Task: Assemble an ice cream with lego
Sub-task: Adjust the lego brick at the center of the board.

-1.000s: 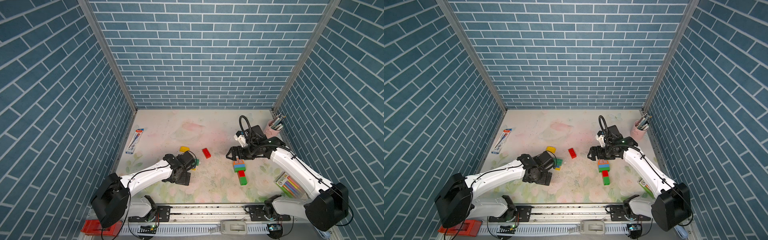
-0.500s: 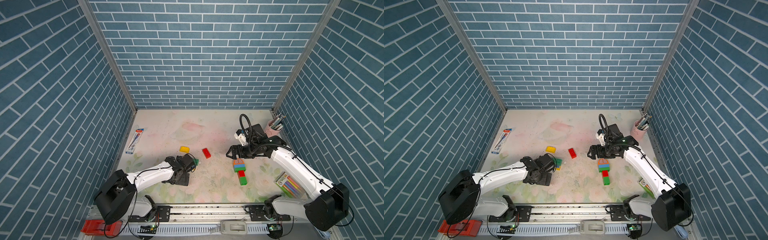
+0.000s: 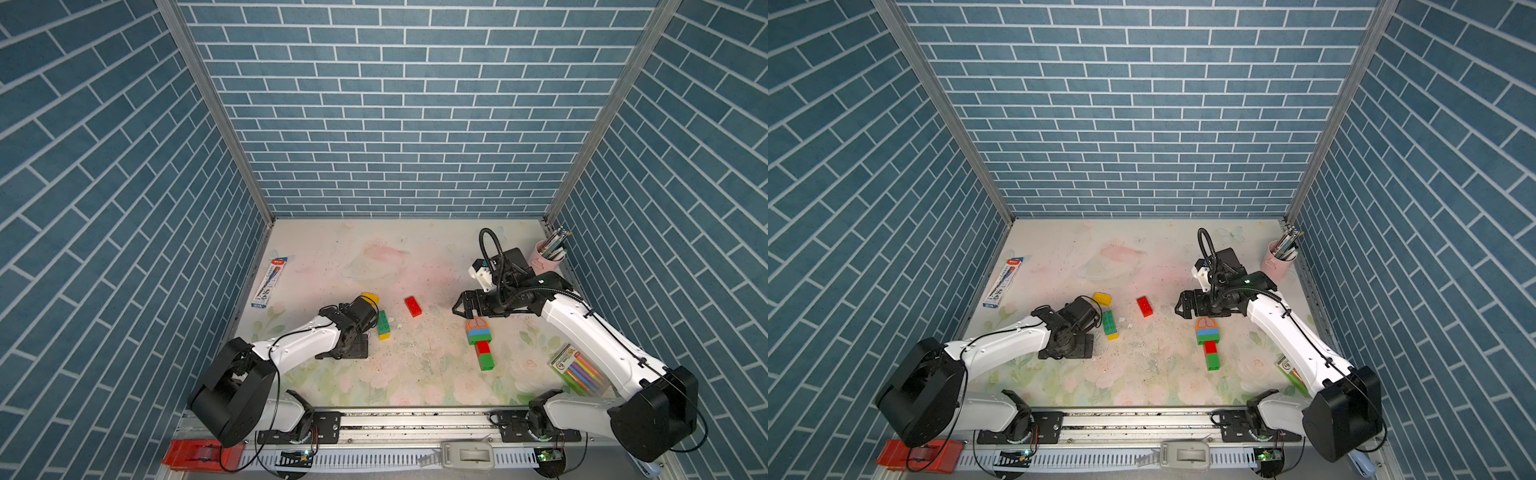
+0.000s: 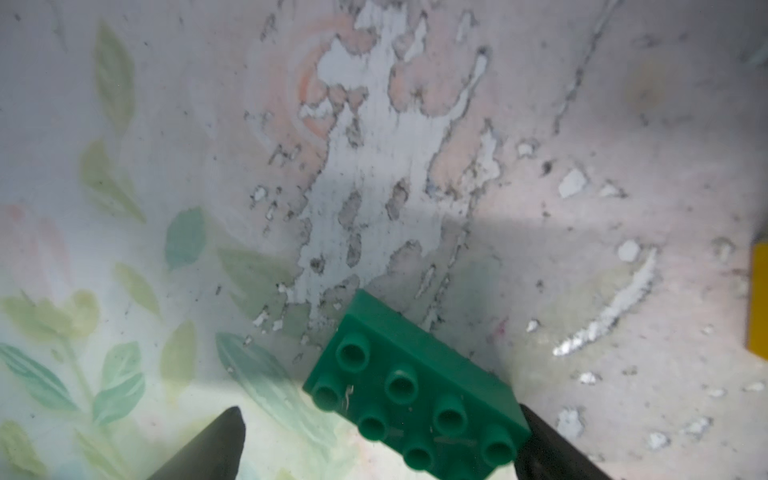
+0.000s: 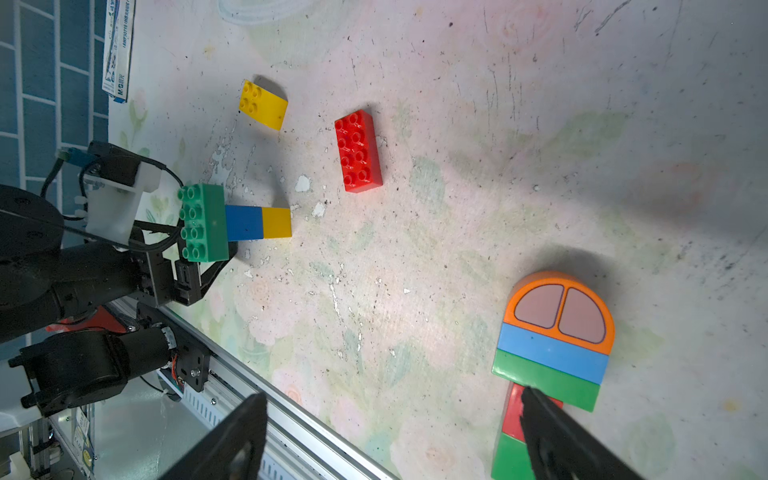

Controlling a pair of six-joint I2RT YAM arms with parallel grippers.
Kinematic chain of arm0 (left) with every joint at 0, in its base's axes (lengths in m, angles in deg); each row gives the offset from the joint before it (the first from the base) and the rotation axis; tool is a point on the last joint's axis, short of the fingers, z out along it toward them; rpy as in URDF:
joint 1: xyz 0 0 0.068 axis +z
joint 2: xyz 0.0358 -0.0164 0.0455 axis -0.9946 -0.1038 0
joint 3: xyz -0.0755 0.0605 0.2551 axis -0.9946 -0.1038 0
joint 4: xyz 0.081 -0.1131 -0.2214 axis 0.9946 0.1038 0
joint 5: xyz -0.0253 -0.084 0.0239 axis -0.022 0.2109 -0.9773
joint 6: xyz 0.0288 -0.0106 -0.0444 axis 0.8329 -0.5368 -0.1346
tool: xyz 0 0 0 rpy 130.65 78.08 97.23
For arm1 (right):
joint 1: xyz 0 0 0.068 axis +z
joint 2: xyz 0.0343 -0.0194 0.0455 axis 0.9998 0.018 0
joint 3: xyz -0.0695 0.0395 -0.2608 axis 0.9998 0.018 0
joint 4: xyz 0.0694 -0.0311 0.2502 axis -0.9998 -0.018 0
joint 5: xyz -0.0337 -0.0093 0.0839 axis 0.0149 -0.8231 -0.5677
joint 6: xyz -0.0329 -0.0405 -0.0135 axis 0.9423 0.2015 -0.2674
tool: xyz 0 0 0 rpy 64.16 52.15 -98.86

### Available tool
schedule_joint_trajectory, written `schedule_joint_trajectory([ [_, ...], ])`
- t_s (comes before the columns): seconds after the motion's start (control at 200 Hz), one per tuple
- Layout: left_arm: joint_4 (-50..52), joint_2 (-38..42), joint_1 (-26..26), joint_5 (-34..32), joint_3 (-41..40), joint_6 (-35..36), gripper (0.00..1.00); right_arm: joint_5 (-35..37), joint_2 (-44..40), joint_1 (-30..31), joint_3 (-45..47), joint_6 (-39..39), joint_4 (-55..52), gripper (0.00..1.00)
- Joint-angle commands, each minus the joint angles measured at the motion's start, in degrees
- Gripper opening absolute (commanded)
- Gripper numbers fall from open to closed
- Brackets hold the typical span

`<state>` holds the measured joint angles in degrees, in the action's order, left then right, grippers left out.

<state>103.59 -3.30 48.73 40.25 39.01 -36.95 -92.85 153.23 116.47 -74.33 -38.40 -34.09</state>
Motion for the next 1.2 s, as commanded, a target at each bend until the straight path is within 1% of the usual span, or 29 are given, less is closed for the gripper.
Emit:
schedule_joint_trajectory([
  [0.0,-1.66,-0.64,0.59,-0.53,2.31,2.59,1.00,0.53,0.04,0.31,-0.67,0.65,-0.90,0.96],
  [0.085,-1.33,-1.24,1.00,-1.42,2.70,3.15,1.00,0.71,-0.34,0.34,-0.54,0.58,-1.01,0.96],
  [0.2,-1.78,-1.44,3.39,-0.48,1.97,3.61,1.00,0.71,-0.63,0.35,-0.23,0.43,-1.02,0.96],
  [0.47,-3.88,-2.13,5.53,0.48,1.38,5.45,1.00,0.79,-0.75,0.35,-0.23,0.31,-1.04,0.96],
  [0.675,-6.70,-2.74,6.50,4.53,1.23,7.48,1.00,1.06,-0.66,0.35,-0.11,-0.29,-1.16,0.96],
  [0.7,-7.11,-2.83,6.57,5.11,-0.13,7.53,0.99,0.94,-0.59,0.34,0.01,-0.44,-1.04,0.96],
  [0.775,-7.76,-2.97,6.54,6.60,-0.92,7.10,0.96,0.41,-0.49,0.41,0.52,-0.83,-0.23,0.96],
  [0.88,-7.67,-2.73,6.56,7.79,-1.93,5.79,0.86,0.27,-0.31,0.62,1.06,-1.29,0.45,0.96],
  [1.0,-7.16,-0.75,6.51,8.06,-3.09,4.35,0.80,0.31,-0.40,0.92,1.21,-1.45,0.62,0.96],
  [1.08,-5.99,0.29,6.50,7.80,-3.37,3.42,0.70,0.19,-0.31,1.04,1.22,-1.63,0.83,0.96],
  [1.195,-3.28,1.79,6.44,7.82,-3.29,1.77,0.69,0.26,-0.31,1.56,1.13,-1.88,0.99,0.96],
])
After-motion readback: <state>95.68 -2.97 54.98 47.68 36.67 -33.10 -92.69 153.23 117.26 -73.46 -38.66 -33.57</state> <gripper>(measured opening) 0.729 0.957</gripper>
